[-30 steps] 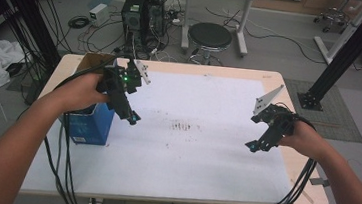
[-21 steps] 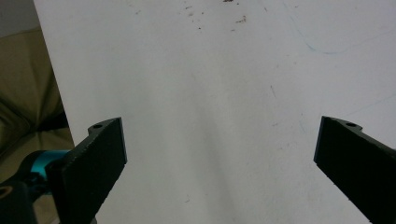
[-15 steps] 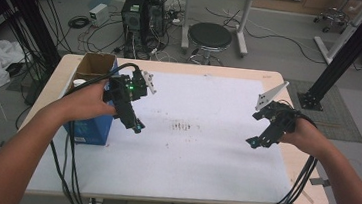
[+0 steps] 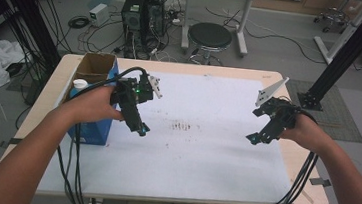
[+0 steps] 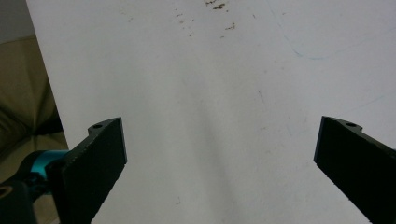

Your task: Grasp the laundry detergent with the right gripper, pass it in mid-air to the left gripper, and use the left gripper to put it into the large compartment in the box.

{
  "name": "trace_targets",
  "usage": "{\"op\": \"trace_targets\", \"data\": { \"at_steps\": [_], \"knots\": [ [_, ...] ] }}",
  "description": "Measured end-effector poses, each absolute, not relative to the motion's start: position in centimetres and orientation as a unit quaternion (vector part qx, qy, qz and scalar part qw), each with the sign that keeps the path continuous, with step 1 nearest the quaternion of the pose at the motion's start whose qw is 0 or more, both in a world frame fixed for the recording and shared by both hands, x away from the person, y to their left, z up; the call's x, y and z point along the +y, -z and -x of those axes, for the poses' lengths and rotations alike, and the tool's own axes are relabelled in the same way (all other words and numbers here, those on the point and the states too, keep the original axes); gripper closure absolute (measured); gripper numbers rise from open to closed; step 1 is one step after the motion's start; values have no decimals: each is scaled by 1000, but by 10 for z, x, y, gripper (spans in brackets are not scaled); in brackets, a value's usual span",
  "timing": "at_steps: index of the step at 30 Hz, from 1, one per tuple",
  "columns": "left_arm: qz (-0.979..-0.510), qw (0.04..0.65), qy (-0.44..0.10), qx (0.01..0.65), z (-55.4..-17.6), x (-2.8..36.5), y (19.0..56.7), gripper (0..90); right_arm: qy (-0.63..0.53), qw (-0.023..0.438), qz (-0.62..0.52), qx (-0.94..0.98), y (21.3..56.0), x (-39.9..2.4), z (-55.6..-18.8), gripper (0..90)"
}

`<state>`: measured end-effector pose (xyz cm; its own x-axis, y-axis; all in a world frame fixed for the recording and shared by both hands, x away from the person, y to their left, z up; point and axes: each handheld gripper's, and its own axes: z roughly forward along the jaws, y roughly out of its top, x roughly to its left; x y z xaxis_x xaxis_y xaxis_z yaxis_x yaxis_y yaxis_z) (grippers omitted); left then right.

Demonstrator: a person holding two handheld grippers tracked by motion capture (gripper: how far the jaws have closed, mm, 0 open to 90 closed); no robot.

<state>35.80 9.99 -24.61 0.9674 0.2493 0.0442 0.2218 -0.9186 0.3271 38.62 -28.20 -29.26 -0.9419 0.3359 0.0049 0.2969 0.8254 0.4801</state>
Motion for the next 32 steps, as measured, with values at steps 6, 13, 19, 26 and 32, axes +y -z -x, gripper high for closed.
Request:
{"op": "trace_targets", "data": {
  "at_steps": [6,13,19,26,32],
  "knots": [
    [-978,163,-43,119,-357,99,248,57,-243,40,-161,956,292,-279,-386,14],
    [-978,165,-45,121,-358,99,249,56,-242,39,-162,956,293,-279,-386,14],
    [-978,164,-47,120,-359,100,249,56,-241,39,-162,956,293,-279,-386,14],
    [-978,162,-50,120,-359,101,250,56,-239,41,-160,957,293,-277,-385,14],
    [-978,161,-52,121,-359,102,249,56,-238,42,-159,957,293,-277,-384,14]
  ]
}}
